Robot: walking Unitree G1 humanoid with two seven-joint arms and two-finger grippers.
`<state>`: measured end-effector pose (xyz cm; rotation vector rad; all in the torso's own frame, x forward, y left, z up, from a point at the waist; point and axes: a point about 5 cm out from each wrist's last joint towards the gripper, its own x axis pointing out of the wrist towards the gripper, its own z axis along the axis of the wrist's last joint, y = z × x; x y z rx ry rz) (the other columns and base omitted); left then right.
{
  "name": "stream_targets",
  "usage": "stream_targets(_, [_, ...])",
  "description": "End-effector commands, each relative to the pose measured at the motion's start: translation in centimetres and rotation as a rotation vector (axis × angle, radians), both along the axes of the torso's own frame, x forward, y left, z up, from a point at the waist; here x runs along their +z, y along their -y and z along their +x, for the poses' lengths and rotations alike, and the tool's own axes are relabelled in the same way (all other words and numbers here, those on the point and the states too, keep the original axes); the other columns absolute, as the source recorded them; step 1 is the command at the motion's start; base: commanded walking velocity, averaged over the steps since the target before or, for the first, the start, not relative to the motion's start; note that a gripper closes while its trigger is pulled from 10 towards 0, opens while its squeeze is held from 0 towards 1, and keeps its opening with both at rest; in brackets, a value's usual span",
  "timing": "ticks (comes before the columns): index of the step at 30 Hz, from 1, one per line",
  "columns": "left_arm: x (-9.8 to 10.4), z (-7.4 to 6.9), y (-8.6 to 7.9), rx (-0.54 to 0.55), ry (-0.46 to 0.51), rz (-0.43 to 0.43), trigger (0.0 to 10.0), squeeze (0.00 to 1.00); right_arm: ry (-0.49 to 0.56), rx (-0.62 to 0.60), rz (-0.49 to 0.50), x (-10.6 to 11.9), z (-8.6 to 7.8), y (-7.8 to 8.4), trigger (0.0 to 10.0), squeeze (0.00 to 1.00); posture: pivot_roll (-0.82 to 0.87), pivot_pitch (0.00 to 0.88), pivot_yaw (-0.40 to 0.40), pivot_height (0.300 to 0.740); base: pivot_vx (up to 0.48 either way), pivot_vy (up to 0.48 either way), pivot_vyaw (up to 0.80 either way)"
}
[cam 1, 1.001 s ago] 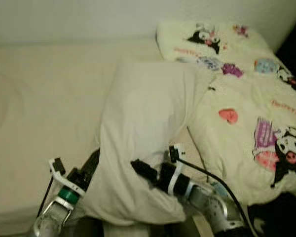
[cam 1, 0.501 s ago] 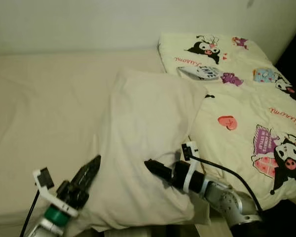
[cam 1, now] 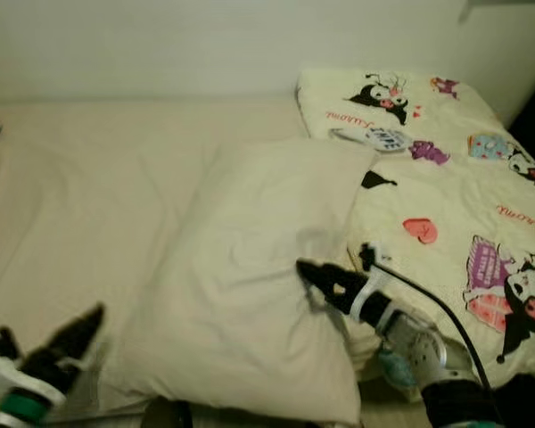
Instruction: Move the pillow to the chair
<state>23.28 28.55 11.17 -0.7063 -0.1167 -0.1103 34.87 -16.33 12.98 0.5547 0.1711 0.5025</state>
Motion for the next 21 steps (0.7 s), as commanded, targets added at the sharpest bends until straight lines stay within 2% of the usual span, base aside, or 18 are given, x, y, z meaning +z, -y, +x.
stream_targets(1, [-1.1, -0.1, -0.5, 0.021, -0.043, -0.01, 10.0, 1.0, -0.025, -0.027, 0.037, -0.7, -0.1, 0.0, 10.0, 1.0, 0.0, 0.136, 0.034, 0.602, 0.0, 0.0, 0.0])
stream_targets(3, [-2.0, 2.0, -1.0, 0.013, -0.075, 0.02, 10.0, 1.0, -0.046, -0.064, 0.076, -1.3, -0.1, -0.2, 10.0, 1.0, -0.03, 0.145, 0.027, 0.602, 0.0, 0.0, 0.0])
stream_targets(4, [-2.0, 2.0, -1.0, 0.013, -0.075, 0.02, 10.0, 1.0, -0.046, -0.064, 0.076, -1.3, -0.1, -0.2, 10.0, 1.0, -0.03, 0.145, 0.027, 0.602, 0.0, 0.0, 0.0])
stream_targets(6, [-3.1, 3.7, -0.7, -0.001, -0.126, 0.032, 10.0, 1.0, -0.05, -0.077, 0.12, -1.4, -0.3, -0.3, 10.0, 1.0, -0.08, 0.171, 0.013, 0.602, 0.0, 0.0, 0.0])
stream_targets(7, [-3.1, 3.7, -0.7, -0.001, -0.126, 0.032, 10.0, 1.0, -0.05, -0.077, 0.12, -1.4, -0.3, -0.3, 10.0, 1.0, -0.08, 0.171, 0.013, 0.602, 0.0, 0.0, 0.0])
stream_targets(8, [-3.7, 4.5, -0.1, -0.014, -0.153, 0.028, 10.0, 1.0, -0.049, -0.077, 0.145, -1.3, -0.4, -0.3, 10.0, 1.0, -0.1, 0.18, 0.014, 0.602, 0.0, 0.0, 0.0])
stream_targets(9, [-4.4, 5.3, 0.6, -0.017, -0.182, 0.0, 10.0, 1.0, -0.05, -0.073, 0.161, -1.4, -0.7, -0.5, 10.0, 1.0, -0.12, 0.186, 0.016, 0.602, 0.0, 0.0, 0.0])
stream_targets(10, [-4.4, 5.3, 0.6, -0.017, -0.182, 0.0, 10.0, 1.0, -0.05, -0.073, 0.161, -1.4, -0.7, -0.5, 10.0, 1.0, -0.12, 0.186, 0.016, 0.602, 0.0, 0.0, 0.0])
stream_targets(12, [-5.3, 6.4, 2.2, -0.021, -0.21, -0.085, 10.0, 1.0, -0.058, -0.068, 0.202, -1.5, -1.3, -0.8, 10.0, 1.0, -0.16, 0.204, 0.015, 0.602, 0.0, 0.0, 0.0])
stream_targets(16, [-6.2, 6.9, 3.7, -0.023, -0.239, -0.143, 10.0, 1.0, -0.085, -0.063, 0.247, -2.1, -2.2, -1.1, 10.0, 1.0, -0.22, 0.219, 0.01, 0.602, 0.0, 0.0, 0.0])
stream_targets(20, [-6.9, 6.9, 3.9, 0.01, -0.259, -0.175, 10.0, 1.0, -0.104, -0.045, 0.234, -2.5, -2.6, -1.7, 10.0, 1.0, -0.24, 0.227, 0.006, 0.602, 0.0, 0.0, 0.0])
stream_targets(21, [-7.3, 6.8, 3.8, 0.047, -0.273, -0.18, 10.0, 1.0, -0.107, -0.037, 0.213, -2.7, -2.8, -2.0, 10.0, 1.0, -0.25, 0.234, 0.003, 0.602, 0.0, 0.0, 0.0])
